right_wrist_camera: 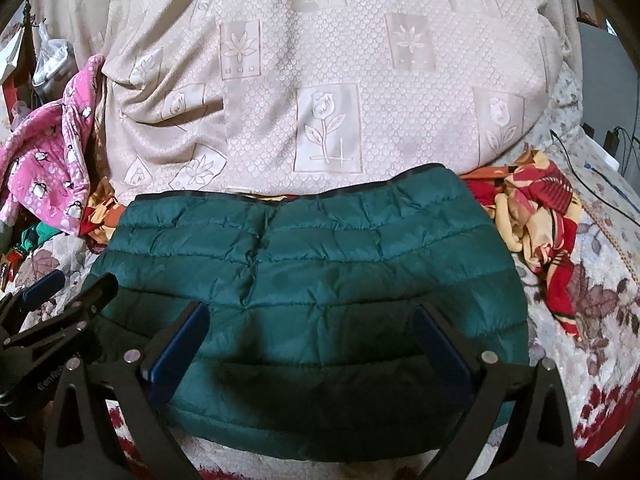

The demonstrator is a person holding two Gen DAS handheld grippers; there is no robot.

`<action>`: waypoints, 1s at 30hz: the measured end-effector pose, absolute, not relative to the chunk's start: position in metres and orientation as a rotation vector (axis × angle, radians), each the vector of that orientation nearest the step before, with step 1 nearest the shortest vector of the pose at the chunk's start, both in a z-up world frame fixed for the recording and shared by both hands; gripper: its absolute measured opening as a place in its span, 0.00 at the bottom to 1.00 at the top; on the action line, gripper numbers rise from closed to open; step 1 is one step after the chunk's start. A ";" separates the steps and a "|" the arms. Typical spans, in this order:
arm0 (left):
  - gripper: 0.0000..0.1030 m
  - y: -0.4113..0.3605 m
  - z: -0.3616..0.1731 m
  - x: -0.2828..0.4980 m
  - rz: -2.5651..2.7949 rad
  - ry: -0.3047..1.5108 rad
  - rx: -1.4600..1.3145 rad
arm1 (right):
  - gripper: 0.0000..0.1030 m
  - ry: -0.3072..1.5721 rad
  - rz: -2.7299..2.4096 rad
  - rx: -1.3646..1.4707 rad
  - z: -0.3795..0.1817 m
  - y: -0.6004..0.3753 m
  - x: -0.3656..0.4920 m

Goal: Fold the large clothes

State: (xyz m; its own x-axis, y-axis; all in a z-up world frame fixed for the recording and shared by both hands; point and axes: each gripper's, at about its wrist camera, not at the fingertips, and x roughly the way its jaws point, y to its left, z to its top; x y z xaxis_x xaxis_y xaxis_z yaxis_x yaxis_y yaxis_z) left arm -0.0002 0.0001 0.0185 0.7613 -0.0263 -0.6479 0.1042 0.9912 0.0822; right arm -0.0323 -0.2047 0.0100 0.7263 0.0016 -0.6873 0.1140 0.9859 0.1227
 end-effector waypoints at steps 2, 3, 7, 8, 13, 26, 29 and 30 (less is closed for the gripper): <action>0.52 0.001 0.019 -0.002 -0.060 0.697 0.119 | 1.00 0.747 -0.067 0.158 0.012 -0.204 -0.034; 0.52 0.002 0.020 -0.003 -0.052 0.692 0.117 | 1.00 0.740 -0.071 0.151 0.013 -0.203 -0.035; 0.52 0.006 0.022 -0.006 -0.049 0.681 0.100 | 1.00 0.733 -0.084 0.133 0.015 -0.202 -0.036; 0.52 0.007 0.023 -0.007 -0.047 0.679 0.098 | 1.00 0.733 -0.084 0.135 0.015 -0.202 -0.037; 0.52 0.012 0.023 -0.011 -0.046 0.660 0.083 | 1.00 0.740 -0.085 0.130 0.014 -0.201 -0.036; 0.52 0.013 0.023 -0.013 -0.034 0.656 0.078 | 1.00 0.740 -0.085 0.119 0.015 -0.197 -0.037; 0.52 0.013 0.022 -0.013 -0.037 0.660 0.078 | 1.00 0.744 -0.084 0.117 0.014 -0.196 -0.037; 0.52 0.013 0.022 -0.013 -0.036 0.661 0.079 | 1.00 0.746 -0.082 0.118 0.013 -0.196 -0.037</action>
